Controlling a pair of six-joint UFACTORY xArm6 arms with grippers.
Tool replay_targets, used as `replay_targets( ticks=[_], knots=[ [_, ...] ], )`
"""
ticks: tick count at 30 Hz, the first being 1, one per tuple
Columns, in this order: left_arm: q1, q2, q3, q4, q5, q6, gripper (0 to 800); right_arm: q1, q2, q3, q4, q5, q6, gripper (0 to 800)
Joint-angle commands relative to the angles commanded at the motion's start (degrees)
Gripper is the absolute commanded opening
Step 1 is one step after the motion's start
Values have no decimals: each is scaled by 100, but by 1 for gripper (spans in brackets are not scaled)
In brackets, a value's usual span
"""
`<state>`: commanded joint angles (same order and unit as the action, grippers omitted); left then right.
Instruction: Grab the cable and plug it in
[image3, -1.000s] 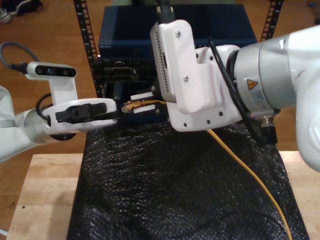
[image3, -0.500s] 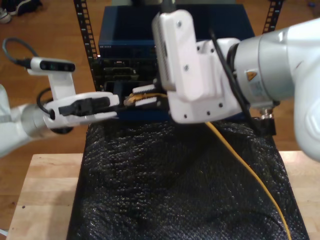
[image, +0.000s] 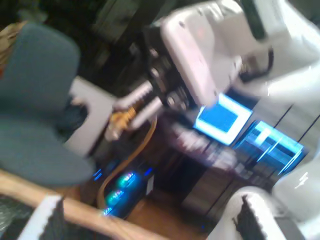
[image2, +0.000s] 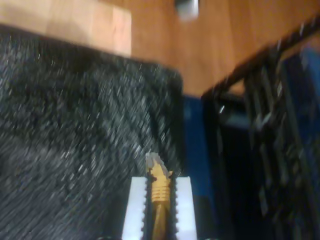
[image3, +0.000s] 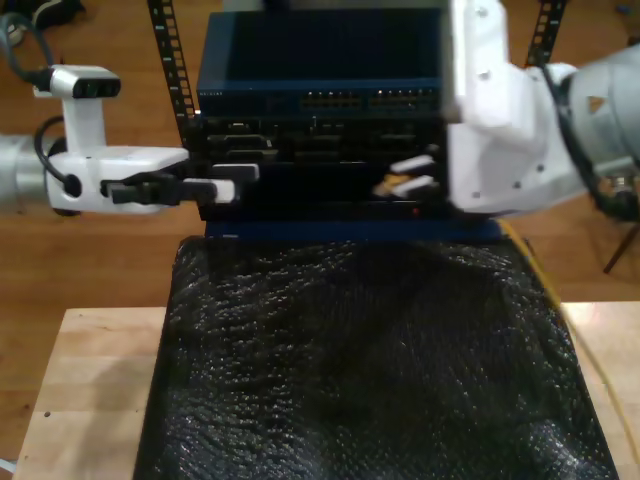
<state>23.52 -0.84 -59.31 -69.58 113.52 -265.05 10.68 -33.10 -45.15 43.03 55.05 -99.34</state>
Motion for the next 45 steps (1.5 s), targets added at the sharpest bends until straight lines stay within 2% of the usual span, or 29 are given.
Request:
replay_targets(
  ticks=[6, 12, 20, 23, 27, 38, 42, 45],
  knots=[
    [211, -18, -202, 1143, -431, 695, 795, -387, 624, -158, -35, 343, 290, 0],
    [396, -193, -185, 2004, -791, 1600, 795, -396, 1099, -211, -114, 334, 492, 0],
    [422, -870, 220, 3209, -1415, 2338, 797, -387, 1530, -264, -615, 316, 967, 0],
    [440, -985, 229, 3569, -1424, 2523, 798, -387, 1618, -281, -782, 316, 1055, 0],
    [905, -1011, 264, 4114, -1433, 2787, 798, -387, 1688, -281, -914, 316, 1196, 0],
    [2145, -1196, 756, 5169, -1424, 4475, 798, -378, 1741, -325, -1029, 308, 1345, 0],
    [2576, -1389, 1090, 5451, -1424, 5073, 798, -360, 1767, -360, -1099, 299, 1459, 0],
    [2831, -1644, 1442, 5829, -1424, 5538, 799, -360, 1864, -396, -1099, 290, 1459, 0]
  ],
)
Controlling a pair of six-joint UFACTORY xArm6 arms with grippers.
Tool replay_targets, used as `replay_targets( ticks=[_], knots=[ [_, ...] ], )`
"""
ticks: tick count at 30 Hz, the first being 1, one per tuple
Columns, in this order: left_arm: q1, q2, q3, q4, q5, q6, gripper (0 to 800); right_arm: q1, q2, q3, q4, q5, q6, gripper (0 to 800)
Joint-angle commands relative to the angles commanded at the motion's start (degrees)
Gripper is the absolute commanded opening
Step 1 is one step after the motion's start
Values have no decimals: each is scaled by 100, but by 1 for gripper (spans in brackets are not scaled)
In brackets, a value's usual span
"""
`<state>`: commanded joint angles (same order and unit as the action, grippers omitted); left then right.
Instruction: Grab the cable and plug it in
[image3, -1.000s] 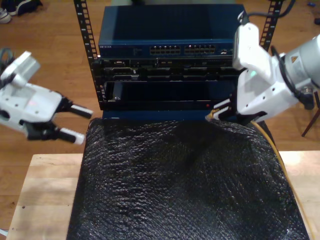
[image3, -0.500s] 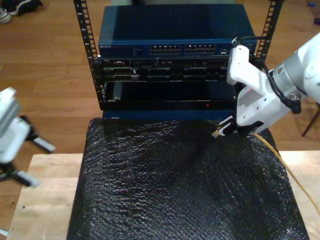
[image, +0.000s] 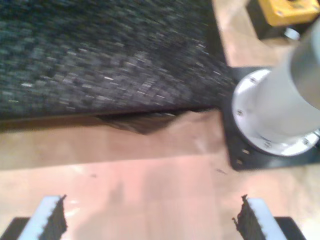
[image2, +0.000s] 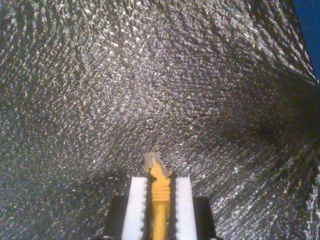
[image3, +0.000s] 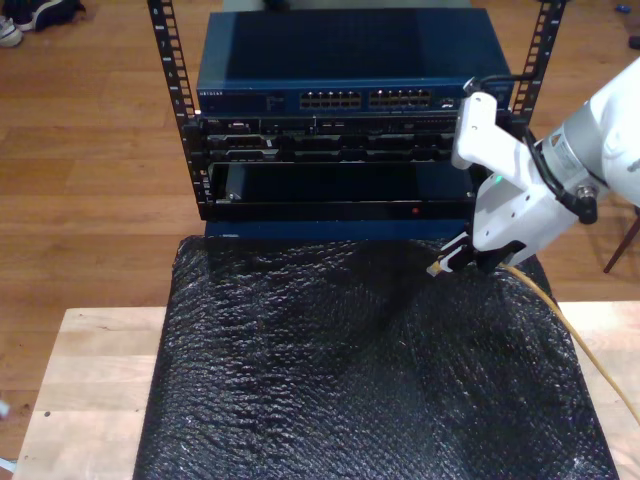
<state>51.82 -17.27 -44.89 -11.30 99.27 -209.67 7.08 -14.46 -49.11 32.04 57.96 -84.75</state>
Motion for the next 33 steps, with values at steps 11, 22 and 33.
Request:
replay_targets(
  ticks=[11, 22, 33],
  knots=[
    [958, -501, 932, 756, -97, 1275, 798, 18, 211, -53, 0, -44, 9, 0],
    [1600, -897, 1705, 1125, -325, 1881, 799, 18, 290, -44, 0, -53, 9, 0],
    [2075, -932, 2391, 1451, -1143, 2224, 799, 18, 334, -35, 0, -53, 0, 0]
  ],
)
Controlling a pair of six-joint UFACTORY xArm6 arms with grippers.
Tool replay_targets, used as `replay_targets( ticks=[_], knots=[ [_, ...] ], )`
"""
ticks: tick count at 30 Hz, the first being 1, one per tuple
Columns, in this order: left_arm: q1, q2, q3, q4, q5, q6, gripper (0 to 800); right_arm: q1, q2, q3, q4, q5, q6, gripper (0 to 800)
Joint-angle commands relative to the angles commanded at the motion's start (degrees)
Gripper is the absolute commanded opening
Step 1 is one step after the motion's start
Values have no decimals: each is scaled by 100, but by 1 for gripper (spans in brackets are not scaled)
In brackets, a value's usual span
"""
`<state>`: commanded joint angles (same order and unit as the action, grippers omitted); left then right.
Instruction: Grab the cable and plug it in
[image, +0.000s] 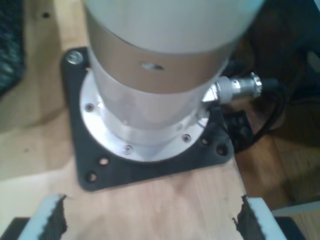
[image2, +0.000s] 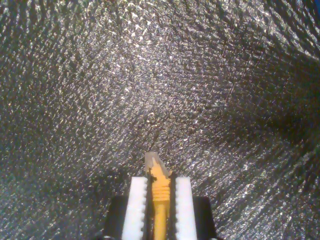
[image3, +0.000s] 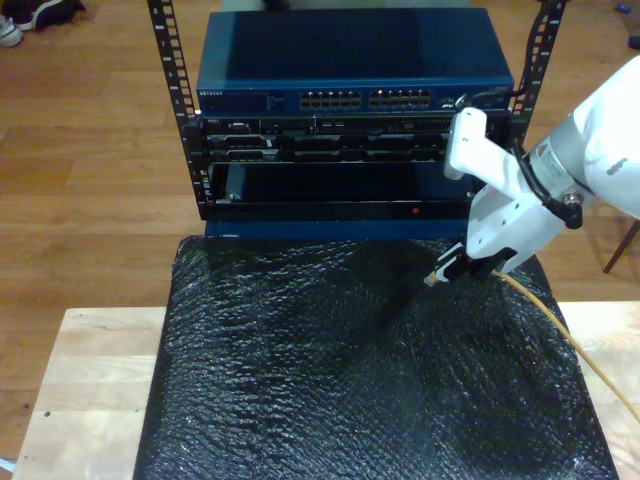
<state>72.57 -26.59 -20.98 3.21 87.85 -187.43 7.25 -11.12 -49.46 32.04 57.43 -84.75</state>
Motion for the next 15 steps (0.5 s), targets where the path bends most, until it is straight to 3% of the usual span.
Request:
replay_targets(
  ticks=[9, 15],
  knots=[
    [97, -114, 343, 53, -545, 141, 799, -9, 9, -9, 0, 9, 0, 0],
    [97, -352, 721, 44, -1064, 281, 799, -18, -9, 26, -70, 9, -9, 0]
  ],
)
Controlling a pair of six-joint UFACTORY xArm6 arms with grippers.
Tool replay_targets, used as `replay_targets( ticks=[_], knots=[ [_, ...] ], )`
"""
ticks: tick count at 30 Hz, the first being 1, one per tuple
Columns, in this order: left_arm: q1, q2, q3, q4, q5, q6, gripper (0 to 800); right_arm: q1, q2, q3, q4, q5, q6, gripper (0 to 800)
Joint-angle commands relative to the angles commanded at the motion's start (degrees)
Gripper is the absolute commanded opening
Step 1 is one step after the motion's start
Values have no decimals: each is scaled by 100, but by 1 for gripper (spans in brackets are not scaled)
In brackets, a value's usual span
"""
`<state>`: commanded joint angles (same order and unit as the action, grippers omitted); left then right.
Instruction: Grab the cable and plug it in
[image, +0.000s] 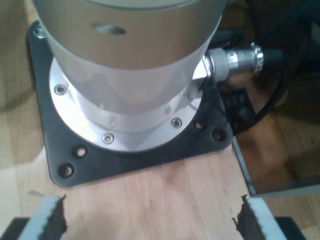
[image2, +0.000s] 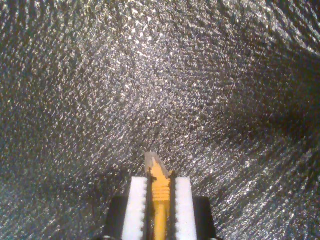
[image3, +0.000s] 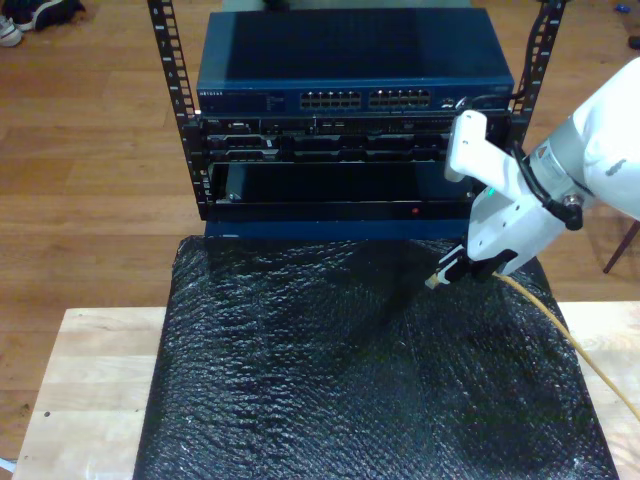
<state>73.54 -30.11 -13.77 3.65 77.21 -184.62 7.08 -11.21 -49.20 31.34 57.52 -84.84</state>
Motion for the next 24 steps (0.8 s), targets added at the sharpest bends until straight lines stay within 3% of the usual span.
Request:
replay_targets(
  ticks=[13, 24],
  knots=[
    [167, 0, 695, -18, -1248, 0, 800, 0, -9, 70, -35, 0, -18, 0],
    [404, 114, 686, -18, -1292, 70, 800, 563, 9, 237, -44, -782, -18, 0]
  ],
)
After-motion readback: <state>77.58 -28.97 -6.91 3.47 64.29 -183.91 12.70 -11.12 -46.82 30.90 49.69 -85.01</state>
